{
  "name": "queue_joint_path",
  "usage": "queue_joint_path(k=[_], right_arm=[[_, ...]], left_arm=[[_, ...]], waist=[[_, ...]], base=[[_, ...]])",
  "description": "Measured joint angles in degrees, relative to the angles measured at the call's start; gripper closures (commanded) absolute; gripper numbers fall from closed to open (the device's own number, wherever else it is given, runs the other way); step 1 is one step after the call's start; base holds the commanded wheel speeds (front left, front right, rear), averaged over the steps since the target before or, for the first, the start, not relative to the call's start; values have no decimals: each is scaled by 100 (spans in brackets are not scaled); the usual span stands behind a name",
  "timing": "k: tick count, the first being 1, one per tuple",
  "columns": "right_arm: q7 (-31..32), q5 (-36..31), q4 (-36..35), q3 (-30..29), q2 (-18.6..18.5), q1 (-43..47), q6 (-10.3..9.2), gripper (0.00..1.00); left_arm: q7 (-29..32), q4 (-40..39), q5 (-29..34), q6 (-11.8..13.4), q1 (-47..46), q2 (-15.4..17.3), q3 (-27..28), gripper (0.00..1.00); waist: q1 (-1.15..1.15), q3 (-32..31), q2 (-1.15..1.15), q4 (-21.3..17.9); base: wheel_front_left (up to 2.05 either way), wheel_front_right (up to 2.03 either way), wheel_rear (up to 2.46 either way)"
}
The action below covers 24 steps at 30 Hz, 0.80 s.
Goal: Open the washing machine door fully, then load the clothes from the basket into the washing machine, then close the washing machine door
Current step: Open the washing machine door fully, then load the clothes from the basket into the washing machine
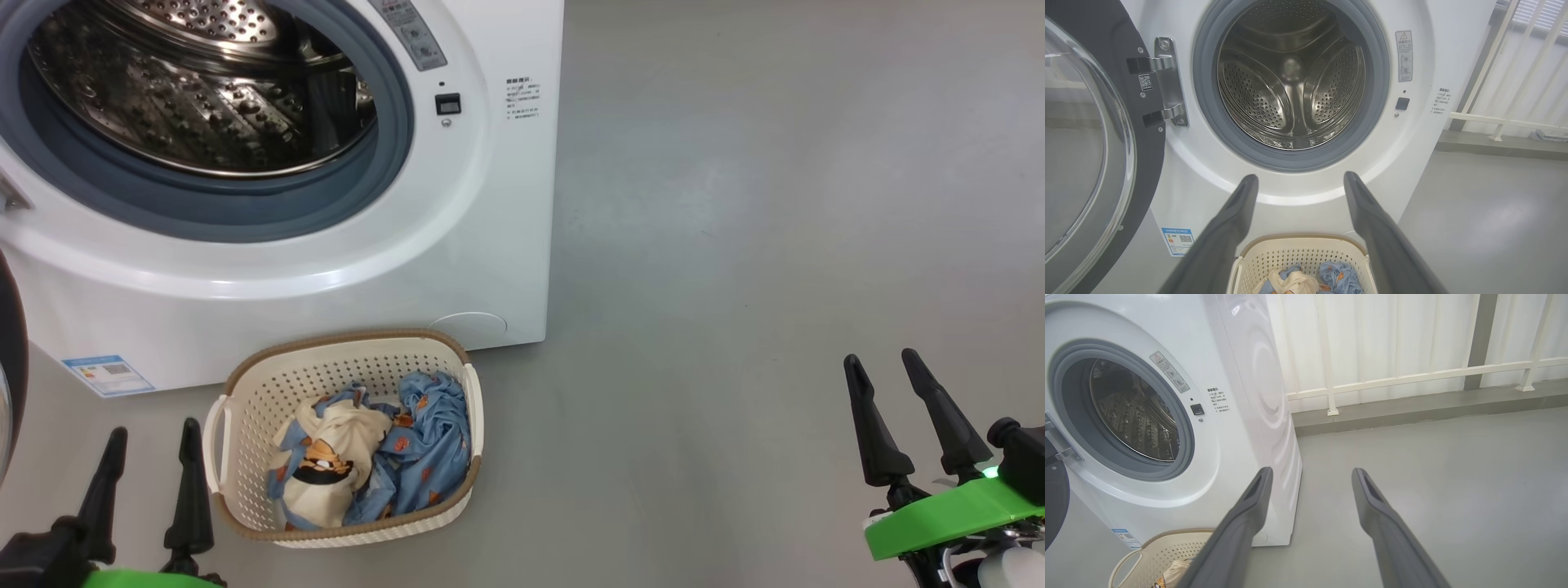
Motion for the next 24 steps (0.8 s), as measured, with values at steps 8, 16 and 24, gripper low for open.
queue_joint_path(k=[8,16,24], right_arm=[[0,0,-13,1,2,0,0,0],[0,0,-16,1,2,0,0,0],[0,0,-21,1,21,-1,0,0]], left_arm=[[0,0,-27,0,48,-51,41,0],[0,0,-29,0,47,-55,33,0],[0,-11,-30,0,44,-46,26,0]], waist=[[0,26,0,16],[0,81,0,19],[0,109,0,23]], base=[[3,-3,0],[53,-105,52],[121,-183,63]])
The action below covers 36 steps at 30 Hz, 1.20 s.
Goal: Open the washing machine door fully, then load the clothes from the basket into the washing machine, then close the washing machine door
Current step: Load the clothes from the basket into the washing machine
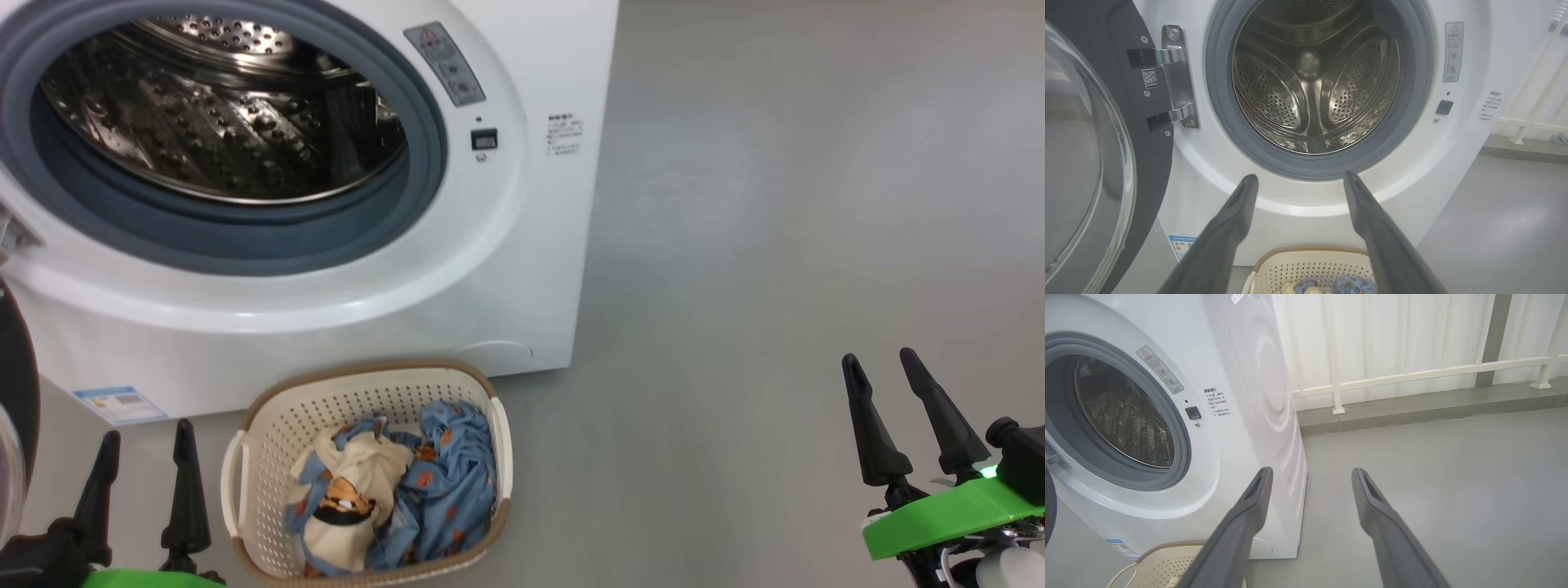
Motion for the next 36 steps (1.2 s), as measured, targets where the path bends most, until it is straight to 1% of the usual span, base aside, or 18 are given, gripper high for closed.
queue_joint_path(k=[5,10,16,24,36], right_arm=[[0,0,-9,-1,25,-2,0,0],[0,-1,-18,-8,25,-4,0,0],[0,-2,-24,-11,30,-8,0,0],[0,-10,-25,1,53,-68,0,0],[0,-49,-52,10,70,-146,0,0]], left_arm=[[0,-107,-56,1,-5,8,-90,0],[0,-163,-86,1,-6,21,-165,0],[0,-143,-116,0,-5,26,-202,0],[0,254,-115,1,-18,23,-332,0],[1,431,-114,0,-155,13,-412,0]], waist=[[0,42,0,14],[0,84,0,33],[0,139,0,59],[0,230,0,51],[0,413,0,10]], base=[[119,-125,6],[54,-54,0],[2,-2,0],[0,0,0],[0,0,0]])
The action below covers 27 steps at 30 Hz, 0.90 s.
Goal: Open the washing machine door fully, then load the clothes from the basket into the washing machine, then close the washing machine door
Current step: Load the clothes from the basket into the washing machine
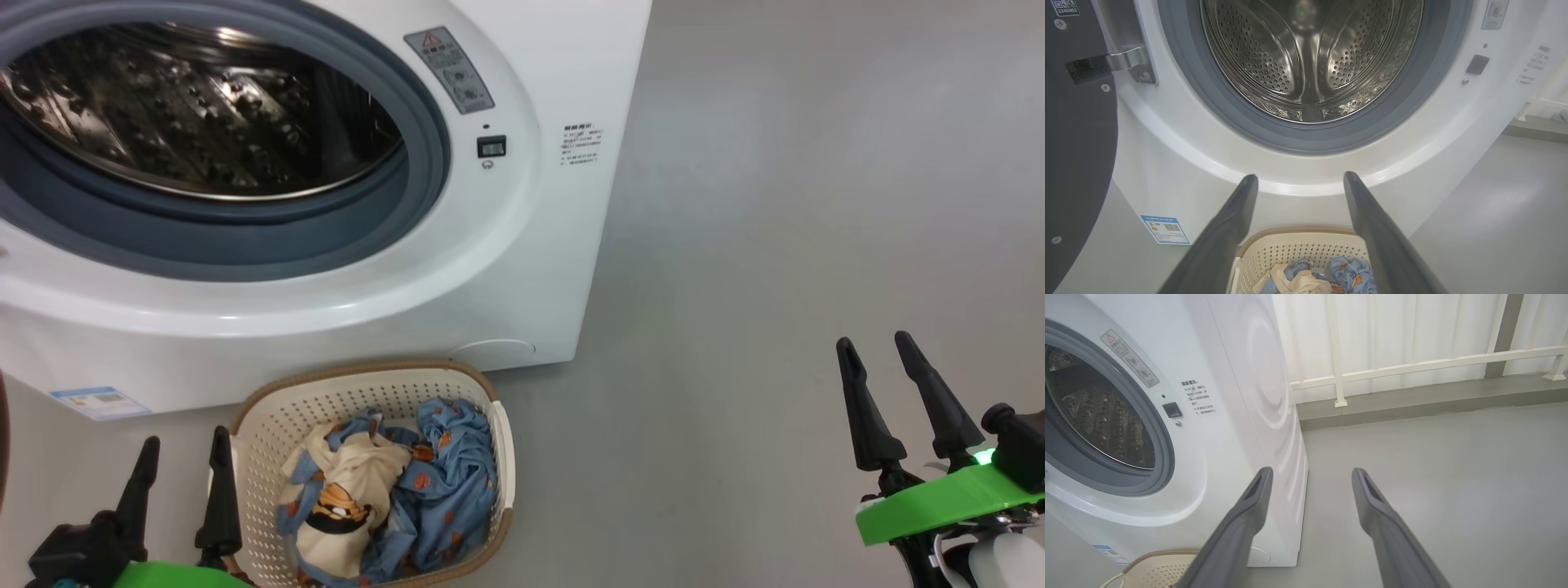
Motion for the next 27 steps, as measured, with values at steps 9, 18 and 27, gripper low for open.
queue_joint_path(k=[9,18,27], right_arm=[[0,-100,-35,86,112,-379,0,0],[-1,-243,1,140,260,-859,0,0],[-1,-265,59,197,383,-1379,0,0]], left_arm=[[0,252,0,0,-380,85,-110,0],[0,652,0,1,-895,168,-167,0],[0,1247,-165,0,-1473,337,-466,0]], waist=[[0,435,0,-35],[1,1018,0,-100],[0,1616,0,-180]], base=[[0,0,0],[0,0,0],[0,0,0]])
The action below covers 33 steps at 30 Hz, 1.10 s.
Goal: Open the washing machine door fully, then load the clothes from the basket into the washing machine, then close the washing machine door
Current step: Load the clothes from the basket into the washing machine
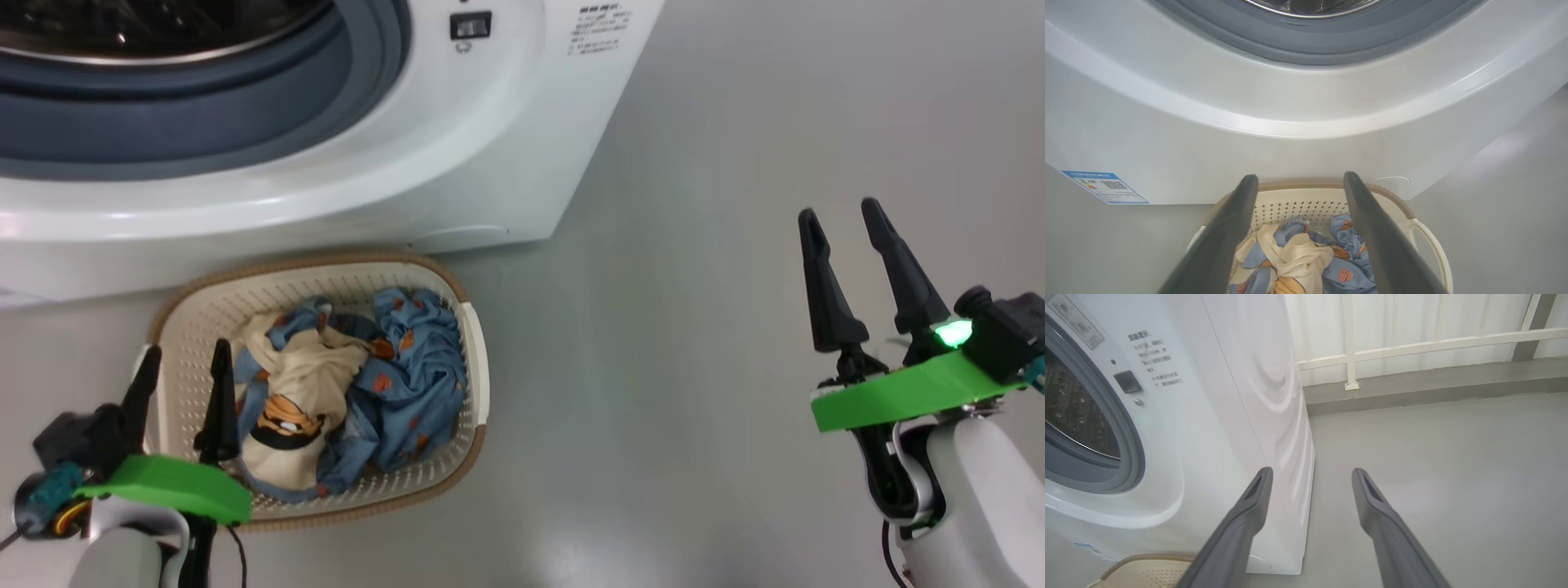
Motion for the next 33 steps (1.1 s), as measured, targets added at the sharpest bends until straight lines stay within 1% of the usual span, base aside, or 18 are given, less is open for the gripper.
queue_joint_path(k=[17,22,30,33], right_arm=[[-16,-148,58,136,160,-502,0,0],[-16,-190,56,160,207,-621,0,0],[-16,-190,48,197,305,-715,1,0],[-16,-190,48,234,333,-720,1,0]], left_arm=[[0,928,-288,0,-1022,183,-502,0],[0,1155,-403,0,-1259,297,-689,0],[0,1727,-722,0,-1614,390,-1165,0],[0,1935,-853,0,-1764,483,-1351,0]], waist=[[0,962,0,-22],[0,1211,0,-33],[0,1548,0,-104],[0,1660,0,-145]], base=[[0,0,0],[0,0,0],[0,0,0],[0,0,0]])
